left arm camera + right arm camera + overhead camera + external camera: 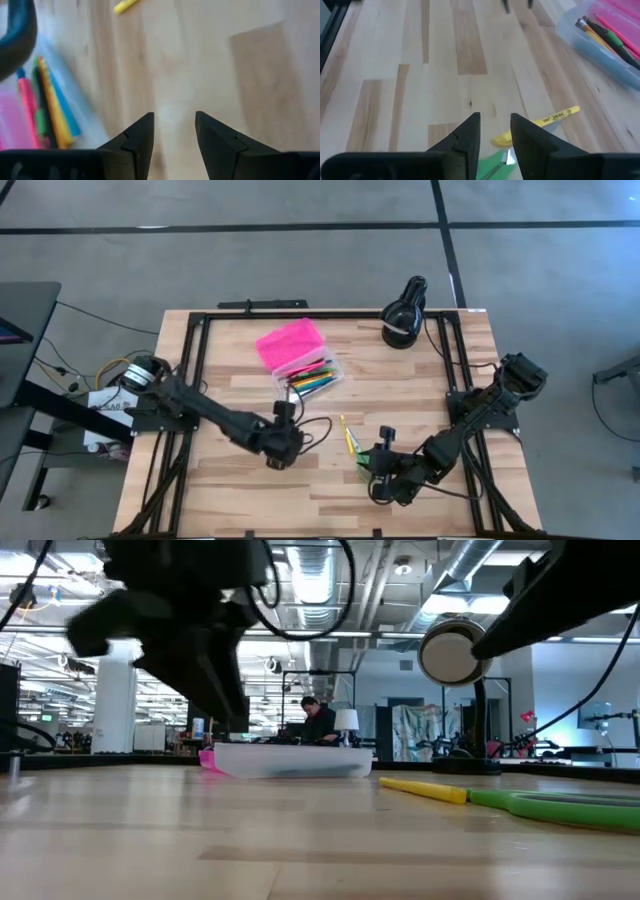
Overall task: Pick & place school supplies into a supply box
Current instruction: Put the yellow pen into the black supply box
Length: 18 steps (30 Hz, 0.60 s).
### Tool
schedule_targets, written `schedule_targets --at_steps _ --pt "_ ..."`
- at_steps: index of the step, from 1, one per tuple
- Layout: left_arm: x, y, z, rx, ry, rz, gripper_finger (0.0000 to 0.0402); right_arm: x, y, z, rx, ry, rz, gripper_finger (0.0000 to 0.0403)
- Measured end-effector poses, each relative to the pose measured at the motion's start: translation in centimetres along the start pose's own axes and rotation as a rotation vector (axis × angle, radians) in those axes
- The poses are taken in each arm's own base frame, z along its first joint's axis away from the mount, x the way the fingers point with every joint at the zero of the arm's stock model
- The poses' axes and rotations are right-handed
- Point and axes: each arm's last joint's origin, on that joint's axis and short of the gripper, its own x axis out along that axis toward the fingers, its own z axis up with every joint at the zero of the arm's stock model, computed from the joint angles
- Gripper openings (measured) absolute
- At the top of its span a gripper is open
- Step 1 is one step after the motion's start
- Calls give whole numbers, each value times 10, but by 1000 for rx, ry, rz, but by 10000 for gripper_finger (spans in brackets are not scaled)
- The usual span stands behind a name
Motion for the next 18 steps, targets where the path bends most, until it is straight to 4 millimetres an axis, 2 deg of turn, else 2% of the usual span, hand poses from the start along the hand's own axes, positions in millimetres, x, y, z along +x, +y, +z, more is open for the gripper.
schedule_targets --at_steps 6,10,13,18 --pt "-6 -31 -26 12 -170 -49 139 12 -12 11 93 -29 -25 102" --pt "-4 -50 -43 39 -245 -37 139 33 -22 9 156 32 -38 102" --pt "-6 -58 -50 52 -283 26 139 52 -32 8 222 96 -17 102" --pt "-16 -65 -53 93 -336 124 139 64 -55 12 379 132 -90 102"
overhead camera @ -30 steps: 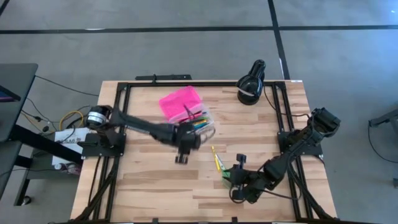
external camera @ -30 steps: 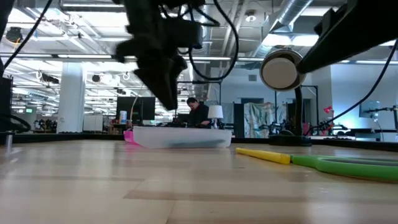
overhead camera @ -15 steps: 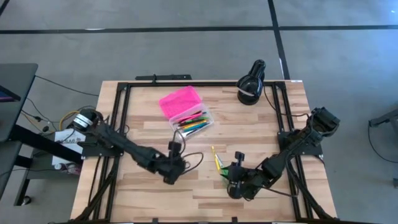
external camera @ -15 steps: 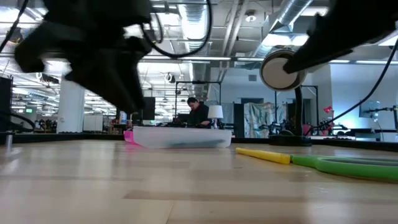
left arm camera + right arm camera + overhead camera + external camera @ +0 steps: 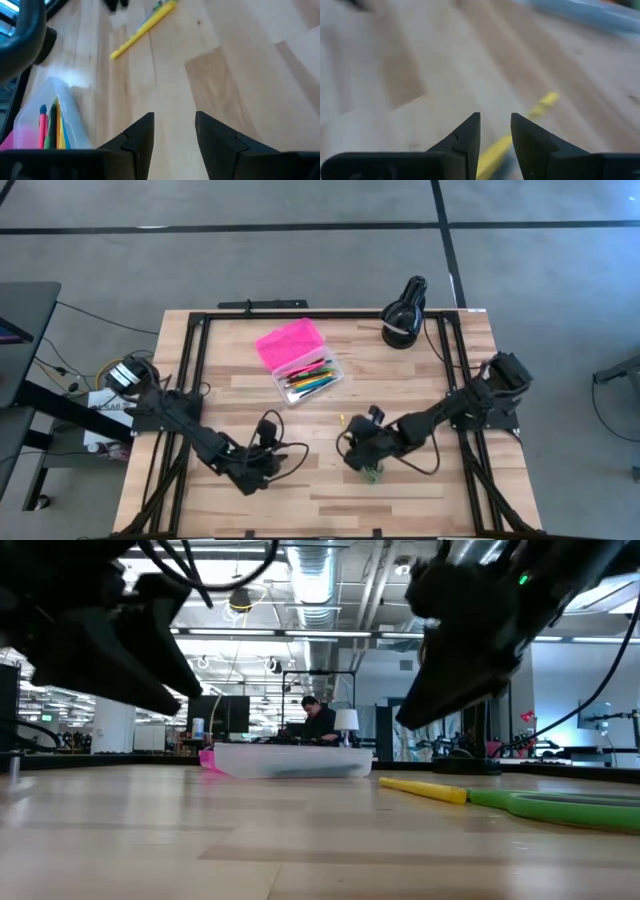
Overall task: Pick & place school supplies into a supply box
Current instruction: Put the yellow pen into the black supply box
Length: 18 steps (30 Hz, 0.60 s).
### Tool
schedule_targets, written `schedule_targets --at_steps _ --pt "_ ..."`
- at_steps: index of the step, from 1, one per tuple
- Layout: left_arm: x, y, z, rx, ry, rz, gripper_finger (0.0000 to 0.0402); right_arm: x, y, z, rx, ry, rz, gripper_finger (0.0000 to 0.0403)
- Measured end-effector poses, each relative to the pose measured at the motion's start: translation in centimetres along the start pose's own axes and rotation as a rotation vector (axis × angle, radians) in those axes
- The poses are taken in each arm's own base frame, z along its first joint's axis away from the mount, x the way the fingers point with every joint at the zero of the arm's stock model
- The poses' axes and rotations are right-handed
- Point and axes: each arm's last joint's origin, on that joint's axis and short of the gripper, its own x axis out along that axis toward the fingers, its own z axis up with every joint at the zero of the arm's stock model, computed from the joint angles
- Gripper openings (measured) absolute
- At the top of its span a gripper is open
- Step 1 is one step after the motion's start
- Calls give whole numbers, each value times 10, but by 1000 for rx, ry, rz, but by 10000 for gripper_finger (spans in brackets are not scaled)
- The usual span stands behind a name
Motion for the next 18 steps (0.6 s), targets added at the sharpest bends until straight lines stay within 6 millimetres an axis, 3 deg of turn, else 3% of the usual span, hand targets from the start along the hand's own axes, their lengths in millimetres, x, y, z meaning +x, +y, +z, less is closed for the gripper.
schedule_targets --at_steps 12,18 --pt "-18 -9 3 26 -53 21 139 8 -14 6 98 41 -53 102" --pt "-18 -9 3 20 -52 31 139 24 -15 -3 91 83 -85 102"
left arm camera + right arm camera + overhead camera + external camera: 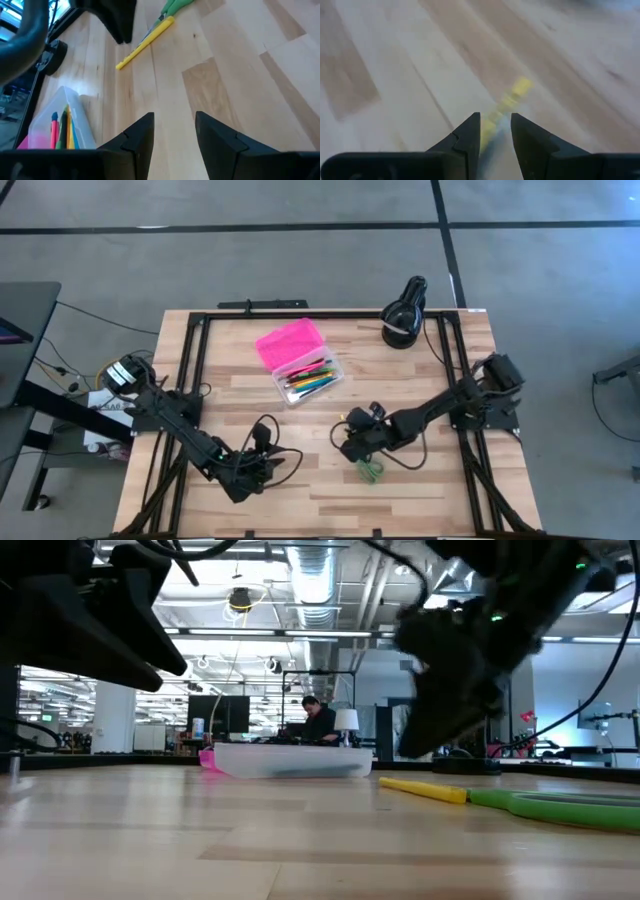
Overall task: Pick & place school supplies into a supply box
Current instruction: Put the yellow pen into the black supply box
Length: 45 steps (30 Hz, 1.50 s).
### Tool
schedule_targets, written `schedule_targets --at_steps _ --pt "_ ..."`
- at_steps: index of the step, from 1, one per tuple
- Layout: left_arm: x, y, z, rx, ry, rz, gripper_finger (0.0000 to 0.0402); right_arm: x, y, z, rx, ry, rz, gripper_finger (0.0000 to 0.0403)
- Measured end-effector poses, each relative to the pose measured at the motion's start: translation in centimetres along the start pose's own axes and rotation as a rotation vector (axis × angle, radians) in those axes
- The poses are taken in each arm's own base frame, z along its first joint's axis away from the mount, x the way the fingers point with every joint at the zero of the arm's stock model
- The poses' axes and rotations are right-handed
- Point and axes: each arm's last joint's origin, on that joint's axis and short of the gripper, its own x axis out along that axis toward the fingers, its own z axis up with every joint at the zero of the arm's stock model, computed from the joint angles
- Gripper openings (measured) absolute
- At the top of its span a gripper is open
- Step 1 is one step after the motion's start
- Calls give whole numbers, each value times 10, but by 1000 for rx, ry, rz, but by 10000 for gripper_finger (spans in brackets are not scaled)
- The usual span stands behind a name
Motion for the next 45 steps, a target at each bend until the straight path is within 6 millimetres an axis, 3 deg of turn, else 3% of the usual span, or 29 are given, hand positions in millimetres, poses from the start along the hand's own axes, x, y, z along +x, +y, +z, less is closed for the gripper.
schedule_targets --at_steps 9,18,27,36,45 --pt "0 0 0 -10 -1 0 139 24 1 -11 -33 76 -27 101" --pt "0 0 0 -8 2 0 139 16 4 -6 -146 35 -22 101" --pt "0 0 -1 -8 6 0 139 4 33 6 -440 -57 146 101" --pt "0 0 -2 -15 14 0 139 6 33 8 -440 -31 197 101" --pt "0 0 -2 -22 15 -1 139 27 33 -2 -465 22 201 101"
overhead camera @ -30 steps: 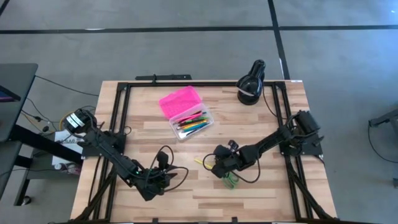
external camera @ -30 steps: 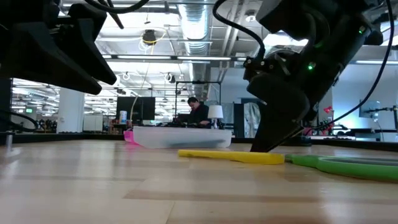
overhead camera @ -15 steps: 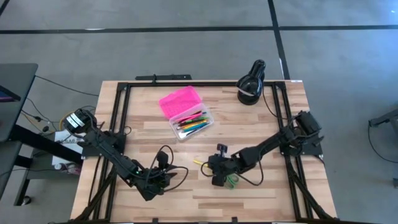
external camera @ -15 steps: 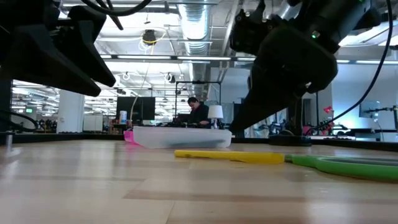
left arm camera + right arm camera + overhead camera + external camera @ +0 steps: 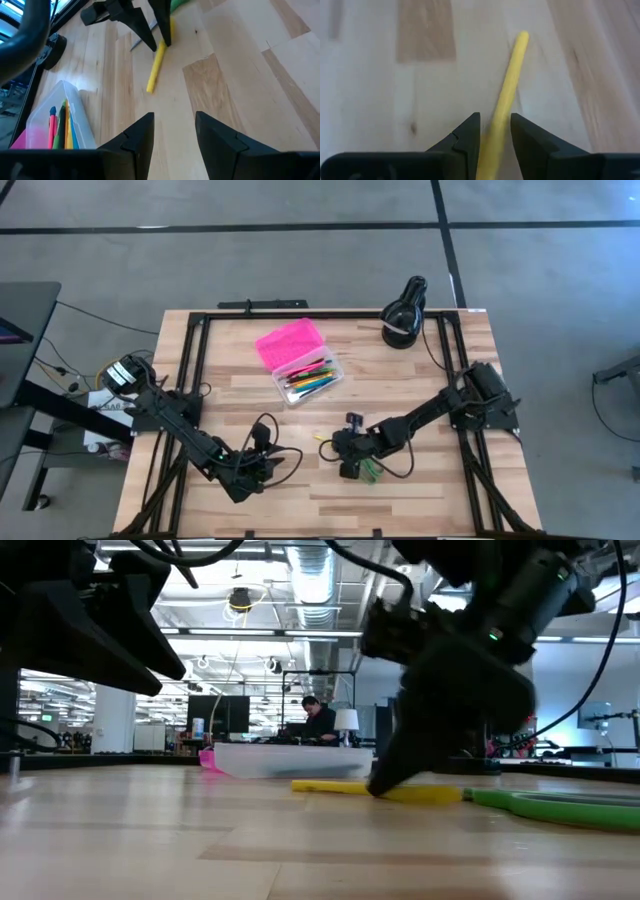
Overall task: Pick & place school supplies into a supply box
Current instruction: Put the yellow pen into the black supply box, then put the green scissors into the black supply box
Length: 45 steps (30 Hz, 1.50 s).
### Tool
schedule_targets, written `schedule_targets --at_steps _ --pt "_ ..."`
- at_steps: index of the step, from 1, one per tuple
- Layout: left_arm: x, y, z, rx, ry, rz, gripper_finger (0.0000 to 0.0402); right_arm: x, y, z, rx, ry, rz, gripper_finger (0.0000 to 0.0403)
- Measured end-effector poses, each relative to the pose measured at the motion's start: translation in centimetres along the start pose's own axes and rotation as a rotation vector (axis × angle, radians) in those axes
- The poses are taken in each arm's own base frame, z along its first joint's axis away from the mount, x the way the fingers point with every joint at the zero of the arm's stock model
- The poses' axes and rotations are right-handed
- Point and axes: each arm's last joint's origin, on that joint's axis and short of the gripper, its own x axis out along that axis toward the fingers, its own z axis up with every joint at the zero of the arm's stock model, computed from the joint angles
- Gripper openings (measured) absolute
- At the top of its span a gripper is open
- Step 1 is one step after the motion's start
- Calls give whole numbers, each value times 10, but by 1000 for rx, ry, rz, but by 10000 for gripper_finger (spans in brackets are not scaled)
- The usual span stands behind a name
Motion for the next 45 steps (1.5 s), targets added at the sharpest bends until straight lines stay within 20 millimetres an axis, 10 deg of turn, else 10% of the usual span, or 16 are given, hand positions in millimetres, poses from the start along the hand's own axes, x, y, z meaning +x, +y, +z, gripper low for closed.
schedule_targets --at_steps 21,45 --pt "0 0 -1 -3 5 -6 139 2 8 4 -18 -42 76 102" --pt "0 0 -2 -22 19 -12 139 -67 55 -32 311 281 -83 102"
